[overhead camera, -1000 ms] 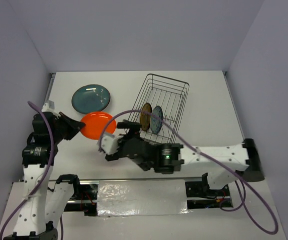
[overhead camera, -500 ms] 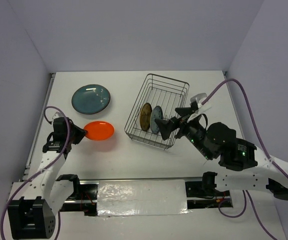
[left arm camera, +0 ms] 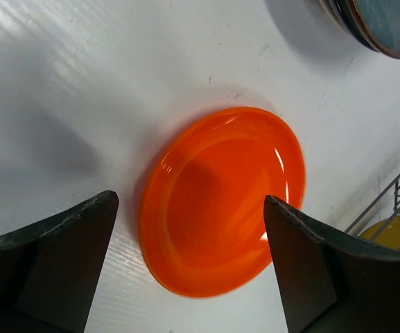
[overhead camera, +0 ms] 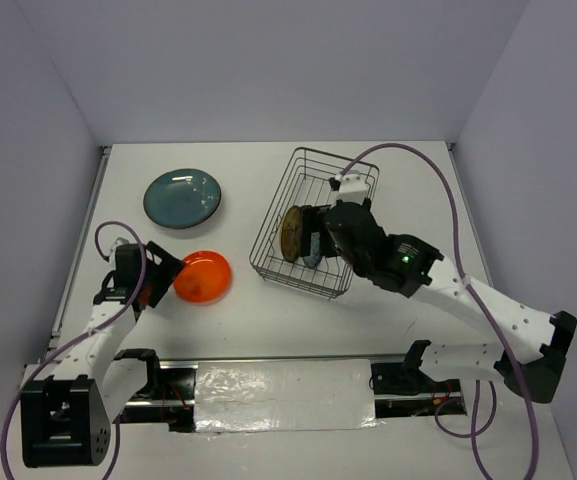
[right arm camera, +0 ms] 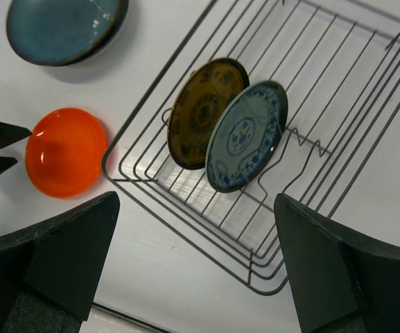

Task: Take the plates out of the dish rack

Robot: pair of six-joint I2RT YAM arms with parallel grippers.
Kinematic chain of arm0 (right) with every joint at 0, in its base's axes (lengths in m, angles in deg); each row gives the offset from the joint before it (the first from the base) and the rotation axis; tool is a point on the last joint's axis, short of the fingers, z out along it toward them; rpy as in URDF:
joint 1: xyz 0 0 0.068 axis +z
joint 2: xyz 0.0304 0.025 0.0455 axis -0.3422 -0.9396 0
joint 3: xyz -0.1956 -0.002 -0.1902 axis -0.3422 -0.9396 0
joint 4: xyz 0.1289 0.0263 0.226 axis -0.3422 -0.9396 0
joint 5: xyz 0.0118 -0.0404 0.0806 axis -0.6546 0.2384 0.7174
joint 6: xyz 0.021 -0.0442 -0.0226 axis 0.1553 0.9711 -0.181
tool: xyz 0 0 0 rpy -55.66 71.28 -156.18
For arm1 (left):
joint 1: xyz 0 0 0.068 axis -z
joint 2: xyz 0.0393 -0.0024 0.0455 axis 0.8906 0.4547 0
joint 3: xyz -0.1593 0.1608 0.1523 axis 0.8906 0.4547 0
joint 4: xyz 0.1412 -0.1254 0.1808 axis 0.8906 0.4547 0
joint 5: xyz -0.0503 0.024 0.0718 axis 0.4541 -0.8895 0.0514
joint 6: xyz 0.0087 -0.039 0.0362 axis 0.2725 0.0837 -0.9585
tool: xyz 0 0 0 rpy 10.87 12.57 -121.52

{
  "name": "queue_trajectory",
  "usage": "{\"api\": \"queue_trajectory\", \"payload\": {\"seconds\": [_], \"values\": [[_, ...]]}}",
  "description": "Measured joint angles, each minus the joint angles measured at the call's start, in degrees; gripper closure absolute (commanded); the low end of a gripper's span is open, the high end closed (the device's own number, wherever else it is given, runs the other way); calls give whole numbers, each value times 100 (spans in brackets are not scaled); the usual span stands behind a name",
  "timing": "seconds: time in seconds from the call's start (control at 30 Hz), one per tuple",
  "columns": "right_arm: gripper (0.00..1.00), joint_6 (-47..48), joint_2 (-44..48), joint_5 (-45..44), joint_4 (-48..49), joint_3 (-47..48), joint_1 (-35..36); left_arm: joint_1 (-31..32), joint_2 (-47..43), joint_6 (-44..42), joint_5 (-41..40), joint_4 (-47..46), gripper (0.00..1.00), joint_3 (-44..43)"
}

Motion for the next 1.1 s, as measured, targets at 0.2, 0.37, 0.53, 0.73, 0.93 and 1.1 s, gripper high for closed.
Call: {"api": "queue_trajectory", "payload": {"seconds": [0.2, 0.37, 0.53, 0.73, 0.93, 1.1], "values": [[4, -835, -1051, -22, -310, 575, -68, 2, -662, -109, -107, 1064, 0, -426], [34, -1399, -2004, -385, -634, 1228, -160, 4, -1257, -785, -205, 1956, 0, -1993], [39, -1808, -2669, -723, -767, 1421, -262, 4, -1443, -1799, -289, 2308, 1, -3230], [46, -2022, -3104, -756, -820, 1416, -422, 4, -1674, -2566, -592, 2660, 0, -3056], [65, -2009, -3296, -667, -573, 1191, -728, 4, -1681, -2839, -564, 2846, 0, -2804], [67, -1998, -3558, -614, -435, 1156, -782, 4, -1733, -2870, -503, 2820, 0, -2798]]}}
